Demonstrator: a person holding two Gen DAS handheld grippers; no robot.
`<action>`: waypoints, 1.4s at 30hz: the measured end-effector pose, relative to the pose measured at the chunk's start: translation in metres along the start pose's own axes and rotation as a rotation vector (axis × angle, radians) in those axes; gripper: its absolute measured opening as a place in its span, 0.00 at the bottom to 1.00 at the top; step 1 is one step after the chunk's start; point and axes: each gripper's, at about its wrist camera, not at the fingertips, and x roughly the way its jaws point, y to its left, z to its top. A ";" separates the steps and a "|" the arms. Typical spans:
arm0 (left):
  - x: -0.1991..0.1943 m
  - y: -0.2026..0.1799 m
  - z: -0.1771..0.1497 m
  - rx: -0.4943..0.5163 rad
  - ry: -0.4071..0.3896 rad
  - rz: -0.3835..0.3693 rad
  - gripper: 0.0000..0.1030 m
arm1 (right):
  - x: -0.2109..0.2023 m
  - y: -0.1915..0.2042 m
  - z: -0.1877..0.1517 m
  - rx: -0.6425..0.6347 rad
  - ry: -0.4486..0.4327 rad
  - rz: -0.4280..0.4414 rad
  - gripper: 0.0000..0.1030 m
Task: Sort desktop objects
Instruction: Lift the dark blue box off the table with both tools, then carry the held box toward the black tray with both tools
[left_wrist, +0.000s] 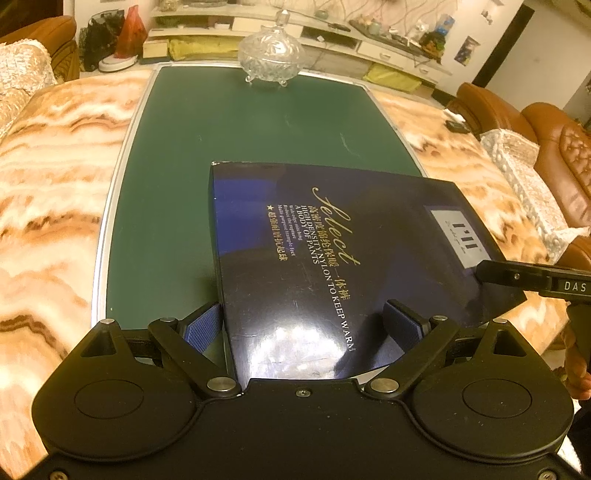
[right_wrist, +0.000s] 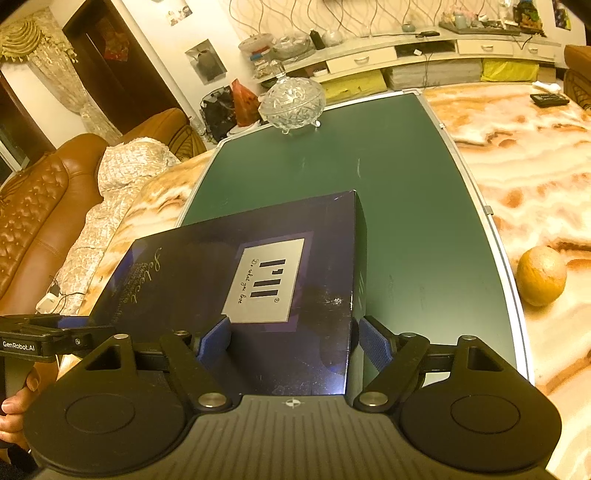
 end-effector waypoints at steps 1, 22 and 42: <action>-0.002 -0.001 -0.002 0.000 -0.002 -0.001 0.91 | -0.002 0.000 -0.002 -0.001 -0.001 0.000 0.78; -0.038 -0.013 -0.051 0.009 -0.011 0.005 0.91 | -0.038 0.012 -0.045 -0.009 -0.006 0.007 0.78; -0.056 -0.017 -0.087 0.014 -0.009 0.004 0.91 | -0.058 0.020 -0.083 -0.010 -0.005 0.009 0.78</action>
